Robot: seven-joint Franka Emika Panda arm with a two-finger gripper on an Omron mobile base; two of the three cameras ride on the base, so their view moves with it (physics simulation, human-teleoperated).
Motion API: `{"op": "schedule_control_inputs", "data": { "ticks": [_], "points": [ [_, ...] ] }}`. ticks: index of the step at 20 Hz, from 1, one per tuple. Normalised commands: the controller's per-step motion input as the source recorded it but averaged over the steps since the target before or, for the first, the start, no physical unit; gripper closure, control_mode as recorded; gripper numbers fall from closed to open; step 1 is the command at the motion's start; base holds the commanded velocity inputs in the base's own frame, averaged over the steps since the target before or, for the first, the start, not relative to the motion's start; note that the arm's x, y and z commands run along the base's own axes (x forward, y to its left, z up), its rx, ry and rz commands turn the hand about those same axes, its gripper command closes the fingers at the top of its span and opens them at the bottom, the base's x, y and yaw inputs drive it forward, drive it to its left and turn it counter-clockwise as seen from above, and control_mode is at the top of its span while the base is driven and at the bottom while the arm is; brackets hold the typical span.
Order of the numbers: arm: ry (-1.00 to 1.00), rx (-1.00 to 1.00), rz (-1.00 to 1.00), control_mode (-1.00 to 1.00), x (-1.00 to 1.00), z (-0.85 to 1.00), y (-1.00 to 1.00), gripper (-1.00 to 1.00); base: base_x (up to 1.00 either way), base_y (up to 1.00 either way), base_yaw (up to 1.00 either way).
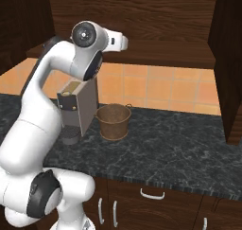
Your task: Open the cabinet, pick up the bread from the cabinet and place it in the basket. Then move the basket to the dining counter.
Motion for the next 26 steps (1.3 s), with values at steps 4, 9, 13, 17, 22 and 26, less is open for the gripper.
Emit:
{"op": "schedule_control_inputs", "data": {
  "ticks": [4,9,13,17,22,26],
  "points": [
    [0.06,0.00,0.02,-1.00,-1.00,-0.23,-0.19,1.00,0.00,0.00,0.00],
    [0.06,0.01,0.08,-1.00,-1.00,-0.43,0.00,1.00,0.00,0.00,0.00],
    [0.07,0.01,0.11,-1.00,-1.00,-0.55,0.00,1.00,0.00,0.00,0.00],
    [0.08,0.02,0.07,-1.00,-0.74,-0.99,0.11,1.00,0.00,0.00,0.00],
    [0.05,0.07,0.03,-1.00,0.25,-0.94,0.39,1.00,0.00,0.00,0.00],
    [0.02,0.12,0.04,-1.00,0.99,-0.61,0.35,1.00,0.00,0.00,0.00]
  ]
}}
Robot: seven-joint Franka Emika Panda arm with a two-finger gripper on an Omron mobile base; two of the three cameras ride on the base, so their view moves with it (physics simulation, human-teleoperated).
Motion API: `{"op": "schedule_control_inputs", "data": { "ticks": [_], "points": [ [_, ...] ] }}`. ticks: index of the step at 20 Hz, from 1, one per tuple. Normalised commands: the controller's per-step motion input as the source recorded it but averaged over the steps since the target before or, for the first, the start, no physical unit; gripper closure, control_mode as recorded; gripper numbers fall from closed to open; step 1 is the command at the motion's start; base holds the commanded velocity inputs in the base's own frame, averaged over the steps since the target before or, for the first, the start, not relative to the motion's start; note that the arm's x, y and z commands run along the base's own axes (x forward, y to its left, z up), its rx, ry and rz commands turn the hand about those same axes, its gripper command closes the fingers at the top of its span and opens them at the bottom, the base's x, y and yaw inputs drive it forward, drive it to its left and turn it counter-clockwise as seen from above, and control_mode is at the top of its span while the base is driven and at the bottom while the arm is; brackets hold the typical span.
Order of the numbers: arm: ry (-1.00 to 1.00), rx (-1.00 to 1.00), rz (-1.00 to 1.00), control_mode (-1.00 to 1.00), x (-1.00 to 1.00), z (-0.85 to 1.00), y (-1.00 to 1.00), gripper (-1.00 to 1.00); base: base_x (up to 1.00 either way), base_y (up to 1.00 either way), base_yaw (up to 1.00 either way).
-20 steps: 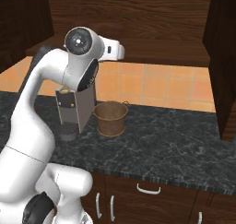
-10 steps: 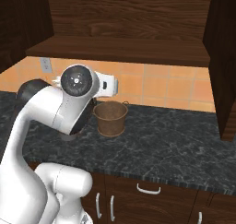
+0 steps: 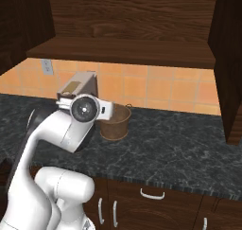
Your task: Open the cabinet, pick up the bread from the cabinet and place it in the basket. Then move the basket to the dining counter.
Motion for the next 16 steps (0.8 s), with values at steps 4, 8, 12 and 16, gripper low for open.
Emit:
{"op": "schedule_control_inputs", "data": {
  "ticks": [4,8,12,16],
  "points": [
    [0.10,0.11,0.07,-1.00,1.00,-0.39,0.00,1.00,0.00,0.00,0.00],
    [0.22,0.01,0.04,-1.00,0.89,-0.08,-0.38,1.00,0.00,0.00,0.00],
    [0.28,0.00,0.01,-1.00,0.57,-0.01,-0.24,1.00,0.00,0.00,0.00],
    [0.20,0.00,0.03,-1.00,0.22,-0.37,-0.10,1.00,0.00,0.00,0.00]
  ]
}}
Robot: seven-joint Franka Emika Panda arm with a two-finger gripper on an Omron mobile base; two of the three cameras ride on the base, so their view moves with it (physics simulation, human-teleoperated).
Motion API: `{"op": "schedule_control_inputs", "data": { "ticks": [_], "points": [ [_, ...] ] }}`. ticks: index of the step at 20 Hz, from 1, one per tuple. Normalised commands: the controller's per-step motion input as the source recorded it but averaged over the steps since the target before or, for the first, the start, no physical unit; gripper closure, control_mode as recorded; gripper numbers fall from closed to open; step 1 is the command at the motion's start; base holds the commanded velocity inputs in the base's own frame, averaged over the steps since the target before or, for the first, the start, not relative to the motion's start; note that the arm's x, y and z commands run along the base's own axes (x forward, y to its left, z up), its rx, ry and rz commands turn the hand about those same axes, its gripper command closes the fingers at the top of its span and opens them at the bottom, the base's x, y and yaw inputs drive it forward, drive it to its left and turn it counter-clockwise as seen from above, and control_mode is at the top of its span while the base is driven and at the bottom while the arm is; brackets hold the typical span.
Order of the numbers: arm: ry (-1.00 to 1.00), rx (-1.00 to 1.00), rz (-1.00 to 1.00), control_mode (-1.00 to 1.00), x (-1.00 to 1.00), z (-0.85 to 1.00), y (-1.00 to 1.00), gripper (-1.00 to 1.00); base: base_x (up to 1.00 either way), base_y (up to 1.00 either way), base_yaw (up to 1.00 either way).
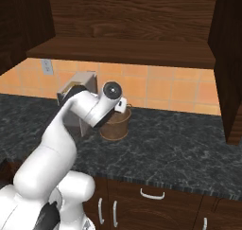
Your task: Open the cabinet, pick up the bread from the cabinet and place it in the basket. Then move the basket to the dining counter.
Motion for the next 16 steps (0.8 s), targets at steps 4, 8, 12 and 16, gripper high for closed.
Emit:
{"op": "schedule_control_inputs", "data": {
  "ticks": [4,8,12,16],
  "points": [
    [0.14,0.00,0.04,-1.00,0.08,-0.62,0.00,1.00,0.00,0.00,0.00],
    [0.01,0.00,0.01,-1.00,0.51,-0.43,0.00,1.00,0.00,0.00,0.00],
    [0.00,0.00,0.00,-1.00,0.85,-0.07,0.05,1.00,0.00,0.00,0.00],
    [0.07,0.00,0.00,-1.00,0.52,-0.28,0.03,1.00,0.00,0.00,0.00]
  ]
}}
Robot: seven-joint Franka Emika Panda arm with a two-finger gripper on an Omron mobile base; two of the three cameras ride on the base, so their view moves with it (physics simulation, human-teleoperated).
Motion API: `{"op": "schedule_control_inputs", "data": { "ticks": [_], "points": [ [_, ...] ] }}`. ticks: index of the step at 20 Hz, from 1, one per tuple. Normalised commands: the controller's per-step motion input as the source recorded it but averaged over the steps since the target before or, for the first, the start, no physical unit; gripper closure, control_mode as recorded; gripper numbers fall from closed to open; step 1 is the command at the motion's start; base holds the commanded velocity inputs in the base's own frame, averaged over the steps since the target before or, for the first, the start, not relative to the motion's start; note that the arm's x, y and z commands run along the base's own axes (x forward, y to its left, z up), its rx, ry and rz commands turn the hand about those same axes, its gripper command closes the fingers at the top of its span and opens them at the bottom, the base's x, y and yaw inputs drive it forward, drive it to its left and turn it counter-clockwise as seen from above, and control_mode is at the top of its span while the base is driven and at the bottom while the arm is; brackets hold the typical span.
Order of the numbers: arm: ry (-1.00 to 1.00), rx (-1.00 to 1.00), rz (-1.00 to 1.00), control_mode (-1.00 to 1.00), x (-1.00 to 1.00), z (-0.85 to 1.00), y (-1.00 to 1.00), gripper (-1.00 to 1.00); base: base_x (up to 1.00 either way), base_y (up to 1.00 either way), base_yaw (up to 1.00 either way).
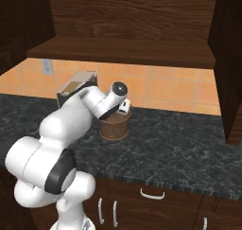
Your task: Open the cabinet, pick up the bread from the cabinet and place it in the basket. Then move the basket to the dining counter.
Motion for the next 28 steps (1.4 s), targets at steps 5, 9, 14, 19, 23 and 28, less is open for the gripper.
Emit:
{"op": "schedule_control_inputs", "data": {
  "ticks": [5,9,14,19,23,28],
  "points": [
    [0.06,0.00,0.00,-1.00,0.37,-0.44,0.00,1.00,0.00,0.00,0.00],
    [0.01,0.00,0.00,-1.00,0.57,-0.25,0.00,1.00,0.00,0.00,0.00],
    [0.01,0.00,0.00,-1.00,0.23,-0.28,-0.01,1.00,0.00,0.00,0.00],
    [0.00,0.00,0.00,-1.00,0.13,-0.20,0.00,1.00,0.00,0.00,0.00],
    [0.01,0.00,0.00,-1.00,0.06,-0.21,-0.01,1.00,0.00,0.00,0.00],
    [0.02,0.00,0.00,-1.00,-0.11,-0.35,0.12,-1.00,0.00,0.00,0.00]
  ]
}}
